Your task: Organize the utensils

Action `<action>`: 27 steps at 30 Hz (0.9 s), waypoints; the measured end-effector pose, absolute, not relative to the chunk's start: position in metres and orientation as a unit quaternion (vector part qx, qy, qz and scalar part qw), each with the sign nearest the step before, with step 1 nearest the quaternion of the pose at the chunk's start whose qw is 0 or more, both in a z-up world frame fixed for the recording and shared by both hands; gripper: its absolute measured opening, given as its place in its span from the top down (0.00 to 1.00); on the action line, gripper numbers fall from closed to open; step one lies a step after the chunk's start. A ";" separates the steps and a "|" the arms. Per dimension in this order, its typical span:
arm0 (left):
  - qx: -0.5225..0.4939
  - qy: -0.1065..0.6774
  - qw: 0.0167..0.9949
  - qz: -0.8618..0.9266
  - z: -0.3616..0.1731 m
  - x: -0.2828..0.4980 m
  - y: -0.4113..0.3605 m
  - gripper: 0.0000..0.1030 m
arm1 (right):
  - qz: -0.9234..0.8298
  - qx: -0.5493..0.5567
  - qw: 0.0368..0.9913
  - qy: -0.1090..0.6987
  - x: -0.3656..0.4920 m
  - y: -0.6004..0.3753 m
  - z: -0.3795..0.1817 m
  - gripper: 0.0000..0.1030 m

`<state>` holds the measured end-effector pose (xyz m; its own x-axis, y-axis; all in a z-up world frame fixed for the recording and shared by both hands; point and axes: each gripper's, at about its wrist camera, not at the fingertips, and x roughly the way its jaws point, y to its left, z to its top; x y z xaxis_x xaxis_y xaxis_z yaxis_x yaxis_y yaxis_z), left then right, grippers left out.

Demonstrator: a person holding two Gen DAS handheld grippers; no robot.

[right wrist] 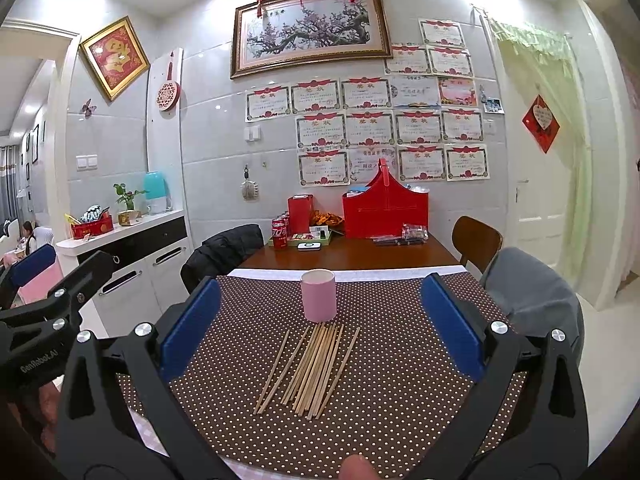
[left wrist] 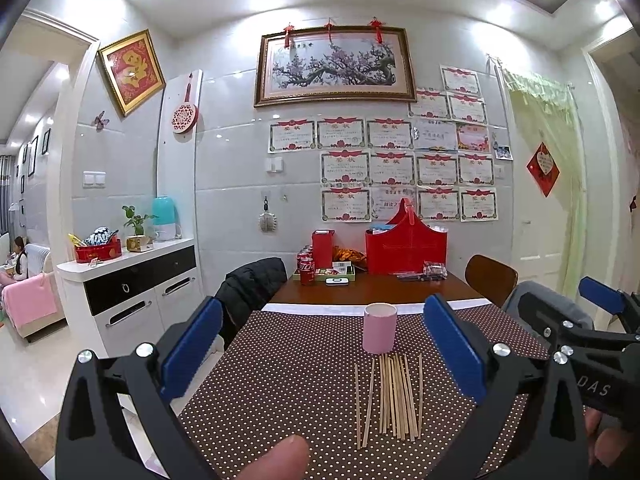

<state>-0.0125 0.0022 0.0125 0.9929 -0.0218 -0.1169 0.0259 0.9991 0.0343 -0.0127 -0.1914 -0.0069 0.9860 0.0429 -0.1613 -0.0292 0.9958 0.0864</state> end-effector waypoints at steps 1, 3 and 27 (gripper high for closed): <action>0.017 0.059 0.998 -0.012 0.012 -0.012 0.002 0.04 | 0.018 0.042 0.996 0.081 -0.013 -0.192 -0.006 0.05; 0.018 0.060 0.998 -0.013 0.012 -0.012 0.003 0.04 | 0.017 0.041 0.996 0.081 -0.013 -0.192 -0.006 0.05; 0.013 0.132 0.991 -0.017 -0.026 0.072 0.010 0.04 | 0.004 0.039 0.989 0.139 0.046 -0.213 -0.032 0.05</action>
<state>0.0717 0.0104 -0.0259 0.9647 -0.0310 -0.2616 0.0379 0.9990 0.0216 0.0457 -0.2133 -0.0319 0.9612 0.0187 -0.2751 0.0030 0.9969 0.0781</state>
